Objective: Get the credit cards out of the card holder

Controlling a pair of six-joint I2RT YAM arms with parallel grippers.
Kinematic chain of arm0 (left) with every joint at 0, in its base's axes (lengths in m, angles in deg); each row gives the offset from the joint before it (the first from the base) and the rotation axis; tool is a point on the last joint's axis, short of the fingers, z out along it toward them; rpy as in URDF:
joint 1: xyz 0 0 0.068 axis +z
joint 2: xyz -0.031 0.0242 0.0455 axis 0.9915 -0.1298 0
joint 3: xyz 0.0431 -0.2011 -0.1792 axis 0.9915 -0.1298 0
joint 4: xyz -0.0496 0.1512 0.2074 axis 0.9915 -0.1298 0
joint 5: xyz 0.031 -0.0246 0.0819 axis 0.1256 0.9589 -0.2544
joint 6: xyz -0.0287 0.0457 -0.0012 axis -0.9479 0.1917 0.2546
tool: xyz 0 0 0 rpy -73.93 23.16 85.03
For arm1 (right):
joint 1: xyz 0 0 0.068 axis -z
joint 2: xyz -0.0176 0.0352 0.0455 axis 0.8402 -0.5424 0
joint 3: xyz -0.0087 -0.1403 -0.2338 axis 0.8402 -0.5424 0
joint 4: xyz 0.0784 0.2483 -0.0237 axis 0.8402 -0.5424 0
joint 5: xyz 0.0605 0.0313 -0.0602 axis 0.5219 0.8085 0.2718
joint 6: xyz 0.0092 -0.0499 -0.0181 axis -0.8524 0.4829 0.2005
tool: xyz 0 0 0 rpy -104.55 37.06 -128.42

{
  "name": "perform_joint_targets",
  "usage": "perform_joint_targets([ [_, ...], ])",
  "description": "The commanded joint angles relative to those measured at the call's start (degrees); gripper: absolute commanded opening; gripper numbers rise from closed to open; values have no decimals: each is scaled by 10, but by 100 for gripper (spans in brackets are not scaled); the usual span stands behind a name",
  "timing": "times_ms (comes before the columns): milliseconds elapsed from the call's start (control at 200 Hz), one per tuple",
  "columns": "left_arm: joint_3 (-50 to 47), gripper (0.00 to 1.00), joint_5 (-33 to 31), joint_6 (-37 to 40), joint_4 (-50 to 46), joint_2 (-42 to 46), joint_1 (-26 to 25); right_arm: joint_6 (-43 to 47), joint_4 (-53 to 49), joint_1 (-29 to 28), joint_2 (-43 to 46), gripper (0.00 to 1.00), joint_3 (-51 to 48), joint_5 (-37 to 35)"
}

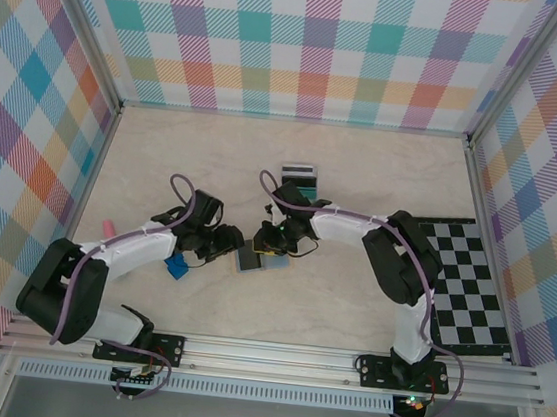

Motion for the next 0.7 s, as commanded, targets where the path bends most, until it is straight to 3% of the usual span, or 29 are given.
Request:
perform_joint_targets([
  [0, -5, 43, 35, -12, 36, -15, 10, 15, -20, -4, -10, 22, 17, 0],
  [285, 2, 29, 39, -7, 35, -44, 9, 21, -32, -7, -12, 23, 18, -10],
  [700, 4, 17, 35, -5, 27, -79, 9, 31, -28, -9, -11, 22, 19, 10],
])
